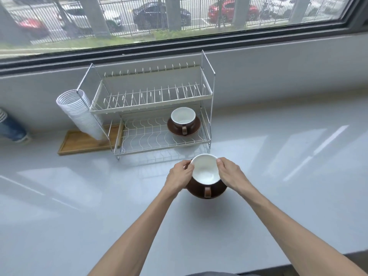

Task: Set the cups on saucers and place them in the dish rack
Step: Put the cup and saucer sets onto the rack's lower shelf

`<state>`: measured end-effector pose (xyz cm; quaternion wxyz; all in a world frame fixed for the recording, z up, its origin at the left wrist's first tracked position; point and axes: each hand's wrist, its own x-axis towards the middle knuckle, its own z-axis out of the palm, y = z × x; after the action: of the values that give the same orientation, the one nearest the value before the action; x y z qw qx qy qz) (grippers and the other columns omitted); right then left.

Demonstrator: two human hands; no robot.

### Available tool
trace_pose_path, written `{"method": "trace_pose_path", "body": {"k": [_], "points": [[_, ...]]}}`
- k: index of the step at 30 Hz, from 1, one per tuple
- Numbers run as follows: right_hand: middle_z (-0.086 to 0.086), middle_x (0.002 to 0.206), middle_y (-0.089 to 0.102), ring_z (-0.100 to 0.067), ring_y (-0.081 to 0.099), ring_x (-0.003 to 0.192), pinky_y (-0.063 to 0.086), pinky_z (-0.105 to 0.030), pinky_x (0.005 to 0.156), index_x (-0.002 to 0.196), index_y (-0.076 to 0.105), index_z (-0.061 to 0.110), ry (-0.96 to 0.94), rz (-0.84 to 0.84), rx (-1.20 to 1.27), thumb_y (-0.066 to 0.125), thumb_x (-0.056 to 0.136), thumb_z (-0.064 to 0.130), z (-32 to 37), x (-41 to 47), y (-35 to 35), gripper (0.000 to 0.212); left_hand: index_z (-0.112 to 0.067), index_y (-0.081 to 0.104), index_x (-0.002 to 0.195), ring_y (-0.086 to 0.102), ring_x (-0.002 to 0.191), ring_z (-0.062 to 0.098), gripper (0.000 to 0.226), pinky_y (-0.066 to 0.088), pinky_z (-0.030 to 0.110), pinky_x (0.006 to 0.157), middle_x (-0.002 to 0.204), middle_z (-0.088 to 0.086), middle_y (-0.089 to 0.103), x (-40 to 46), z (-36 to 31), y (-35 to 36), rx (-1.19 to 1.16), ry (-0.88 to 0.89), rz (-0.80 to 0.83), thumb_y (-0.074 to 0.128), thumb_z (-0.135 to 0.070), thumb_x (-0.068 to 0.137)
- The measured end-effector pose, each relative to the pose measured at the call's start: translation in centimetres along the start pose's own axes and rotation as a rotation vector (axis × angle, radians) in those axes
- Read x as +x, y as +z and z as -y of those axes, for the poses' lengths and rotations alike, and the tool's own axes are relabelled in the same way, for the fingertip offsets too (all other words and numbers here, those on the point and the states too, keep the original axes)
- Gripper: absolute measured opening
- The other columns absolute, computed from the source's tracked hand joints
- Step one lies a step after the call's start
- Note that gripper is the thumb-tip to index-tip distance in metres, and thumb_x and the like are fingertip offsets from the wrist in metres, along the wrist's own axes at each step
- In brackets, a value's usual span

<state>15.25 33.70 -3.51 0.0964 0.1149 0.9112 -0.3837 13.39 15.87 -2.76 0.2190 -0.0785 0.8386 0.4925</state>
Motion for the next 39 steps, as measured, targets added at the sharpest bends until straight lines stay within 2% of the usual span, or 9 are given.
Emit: {"method": "trace_pose_path", "body": {"k": [3,7,13,17,23,28,31,35,39], "points": [[-0.013,0.107,0.063,-0.033,0.055,0.104,0.043,-0.042,0.092,0.110,0.058,0.005,-0.026,0.013,0.008,0.024,0.105,0.032,1.9,0.6,0.6,0.043,-0.032,0.064,0.127,0.067,0.105,0.024,0.043,0.064,0.044,0.081,0.118,0.002,0.068,0.2,0.4,-2.0,-0.033,-0.011,-0.023,0.044,-0.040,0.090],[-0.015,0.099,0.062,-0.034,0.055,0.098,0.042,-0.040,0.084,0.093,0.053,0.003,-0.043,0.040,0.019,0.026,0.105,0.032,4.3,1.8,1.8,0.042,-0.031,0.067,0.122,0.069,0.103,0.023,0.039,0.064,0.045,0.079,0.115,0.002,0.070,0.7,0.9,-4.7,-0.089,-0.024,-0.048,0.045,-0.038,0.090],[-0.001,0.075,0.047,-0.021,0.044,0.076,0.033,-0.032,0.064,0.076,0.042,0.014,-0.084,0.064,0.088,0.028,0.104,0.028,7.9,4.2,3.0,0.034,-0.028,0.067,0.124,0.069,0.101,0.025,0.036,0.064,0.042,0.076,0.111,0.007,0.071,3.2,0.9,-8.7,-0.099,-0.030,-0.085,0.046,-0.031,0.095],[0.003,0.074,0.048,-0.022,0.047,0.083,0.036,-0.034,0.073,0.072,0.043,0.017,-0.084,0.074,0.075,0.028,0.104,0.034,10.2,6.3,3.9,0.039,-0.027,0.067,0.117,0.063,0.093,0.024,0.032,0.063,0.047,0.082,0.107,0.004,0.068,5.1,0.7,-10.7,-0.108,-0.039,-0.099,0.044,-0.026,0.095],[-0.010,0.090,0.059,-0.032,0.055,0.098,0.037,-0.037,0.081,0.087,0.054,0.007,-0.110,0.137,0.041,0.027,0.104,0.038,13.2,8.9,5.2,0.044,-0.028,0.065,0.114,0.062,0.091,0.026,0.027,0.061,0.049,0.085,0.101,0.005,0.065,7.6,1.2,-13.4,-0.136,-0.095,-0.137,0.047,-0.026,0.093],[-0.012,0.099,0.064,-0.030,0.056,0.101,0.039,-0.036,0.084,0.103,0.059,0.002,-0.131,0.179,0.050,0.028,0.104,0.037,15.2,11.1,6.4,0.047,-0.031,0.063,0.126,0.065,0.101,0.028,0.042,0.062,0.044,0.080,0.116,0.007,0.067,9.1,1.1,-15.9,-0.136,-0.140,-0.145,0.049,-0.037,0.086],[-0.015,0.111,0.064,-0.030,0.055,0.107,0.039,-0.038,0.091,0.111,0.059,0.001,-0.152,0.199,0.058,0.027,0.104,0.035,16.5,12.5,7.3,0.047,-0.030,0.061,0.130,0.064,0.100,0.028,0.037,0.059,0.038,0.075,0.119,0.008,0.066,10.5,0.8,-17.8,-0.145,-0.151,-0.154,0.050,-0.033,0.095],[-0.015,0.124,0.060,-0.031,0.052,0.116,0.038,-0.043,0.100,0.120,0.057,0.001,-0.166,0.228,0.074,0.025,0.104,0.036,18.4,14.5,8.3,0.050,-0.030,0.063,0.127,0.063,0.108,0.029,0.038,0.059,0.046,0.089,0.120,0.003,0.065,12.7,0.8,-20.0,-0.129,-0.147,-0.193,0.053,-0.036,0.090],[-0.011,0.140,0.052,-0.028,0.045,0.128,0.032,-0.037,0.098,0.134,0.051,0.007,-0.140,0.247,0.095,0.023,0.104,0.045,20.3,16.7,9.0,0.055,-0.034,0.064,0.123,0.064,0.112,0.029,0.050,0.055,0.051,0.097,0.124,0.001,0.066,14.6,0.8,-21.3,-0.088,-0.134,-0.230,0.052,-0.046,0.076]]}}
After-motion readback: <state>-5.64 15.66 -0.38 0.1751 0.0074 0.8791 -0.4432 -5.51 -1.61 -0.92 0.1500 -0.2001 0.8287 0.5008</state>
